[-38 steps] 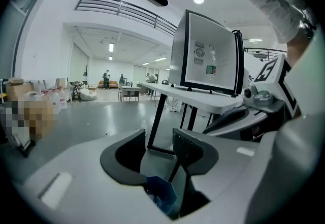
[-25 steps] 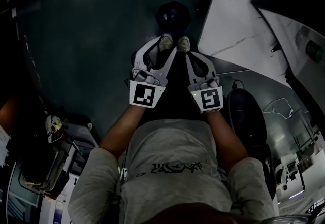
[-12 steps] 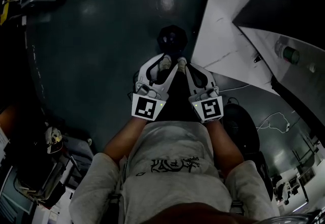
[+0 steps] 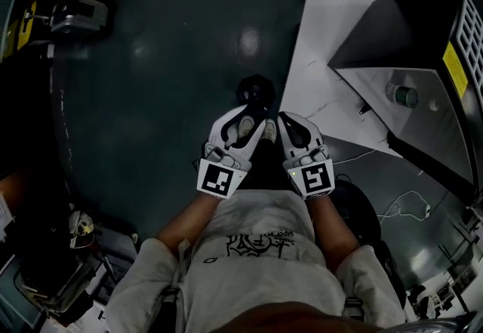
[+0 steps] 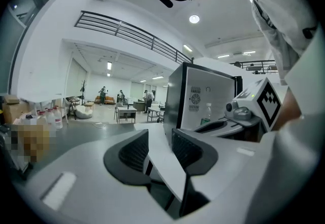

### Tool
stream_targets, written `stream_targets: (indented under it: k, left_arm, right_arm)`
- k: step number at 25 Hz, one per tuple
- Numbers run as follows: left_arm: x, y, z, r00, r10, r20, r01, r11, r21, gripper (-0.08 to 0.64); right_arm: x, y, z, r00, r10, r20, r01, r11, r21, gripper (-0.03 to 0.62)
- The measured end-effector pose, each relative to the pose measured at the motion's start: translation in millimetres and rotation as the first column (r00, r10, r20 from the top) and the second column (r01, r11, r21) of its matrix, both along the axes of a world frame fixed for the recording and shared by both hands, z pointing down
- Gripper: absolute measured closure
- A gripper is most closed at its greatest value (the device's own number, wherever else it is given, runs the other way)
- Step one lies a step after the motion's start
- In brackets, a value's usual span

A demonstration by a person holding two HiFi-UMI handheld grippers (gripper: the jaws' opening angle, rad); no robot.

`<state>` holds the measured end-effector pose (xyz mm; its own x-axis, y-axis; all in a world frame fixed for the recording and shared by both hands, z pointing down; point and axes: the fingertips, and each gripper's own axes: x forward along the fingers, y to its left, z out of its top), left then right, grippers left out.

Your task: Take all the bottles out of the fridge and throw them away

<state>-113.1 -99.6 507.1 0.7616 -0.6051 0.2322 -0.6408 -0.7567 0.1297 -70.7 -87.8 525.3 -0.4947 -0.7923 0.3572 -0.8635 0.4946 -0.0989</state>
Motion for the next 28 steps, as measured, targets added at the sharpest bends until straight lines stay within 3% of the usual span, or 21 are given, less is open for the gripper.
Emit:
stream_targets:
  k: [14,28]
  left_arm:
    - [4,6,-95,0.997,0.033,-0.072,-0.028,0.998,0.064,0.443]
    - [-1,9,-159,0.991,0.054,-0.122,-0.042,0.994,0.101,0.496]
  right_arm:
    - [-6,-9,-101,0.999,-0.044,0.01,0.043,0.997,0.071,0.583]
    - [-10,-4,-171,0.998,-0.062,-0.007,0.063,0.99,0.128,0.583]
